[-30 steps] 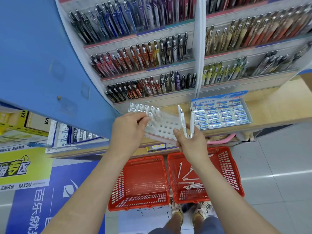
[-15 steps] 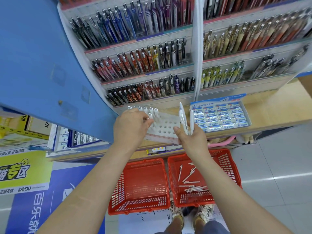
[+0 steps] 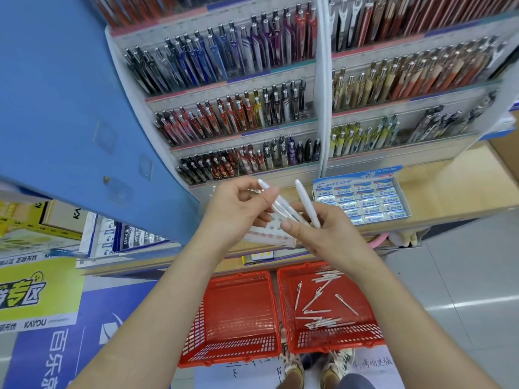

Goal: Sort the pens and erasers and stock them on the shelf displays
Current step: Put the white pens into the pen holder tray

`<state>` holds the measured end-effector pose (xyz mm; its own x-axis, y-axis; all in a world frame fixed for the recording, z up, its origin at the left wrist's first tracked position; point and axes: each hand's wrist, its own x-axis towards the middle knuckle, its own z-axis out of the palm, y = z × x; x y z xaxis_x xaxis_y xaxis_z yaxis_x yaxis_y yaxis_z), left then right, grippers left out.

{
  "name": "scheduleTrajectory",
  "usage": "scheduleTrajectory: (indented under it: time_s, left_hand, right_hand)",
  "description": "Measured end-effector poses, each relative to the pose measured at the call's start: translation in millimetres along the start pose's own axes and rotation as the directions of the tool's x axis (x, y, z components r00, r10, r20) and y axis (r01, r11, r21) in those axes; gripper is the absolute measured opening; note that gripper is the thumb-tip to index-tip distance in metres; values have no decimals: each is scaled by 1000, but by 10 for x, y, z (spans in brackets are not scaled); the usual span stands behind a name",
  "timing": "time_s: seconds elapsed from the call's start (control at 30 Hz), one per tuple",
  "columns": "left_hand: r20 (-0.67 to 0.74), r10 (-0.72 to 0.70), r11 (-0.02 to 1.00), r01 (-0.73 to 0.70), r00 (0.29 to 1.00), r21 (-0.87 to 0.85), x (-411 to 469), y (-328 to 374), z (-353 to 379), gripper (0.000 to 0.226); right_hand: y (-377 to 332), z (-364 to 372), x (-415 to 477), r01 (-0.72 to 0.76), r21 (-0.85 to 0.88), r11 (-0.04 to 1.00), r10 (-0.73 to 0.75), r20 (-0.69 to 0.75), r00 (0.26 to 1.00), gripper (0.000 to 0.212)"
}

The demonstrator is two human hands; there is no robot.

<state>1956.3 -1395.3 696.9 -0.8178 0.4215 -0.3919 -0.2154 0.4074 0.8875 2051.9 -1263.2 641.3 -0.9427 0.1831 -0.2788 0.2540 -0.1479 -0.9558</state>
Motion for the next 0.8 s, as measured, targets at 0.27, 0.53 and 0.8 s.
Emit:
scheduleTrajectory:
  time_s: [0.27,0.53,0.8]
  left_hand:
    - [-212,41,991,-66,976,-116,2,-15,-185,6]
    - [-395,151,987,-157,906,16,63,-65,-463,2]
    - [-367,368,870,-178,854,460,136,-199,-311,17]
  right_hand:
    - [11,-85,-48,-85,108,991,86,-1,996,12]
    - [231,-77,108,-140,150,979,186,-361,914,18]
    - [321,-34,56,-103,152,983,151,-351,924,14]
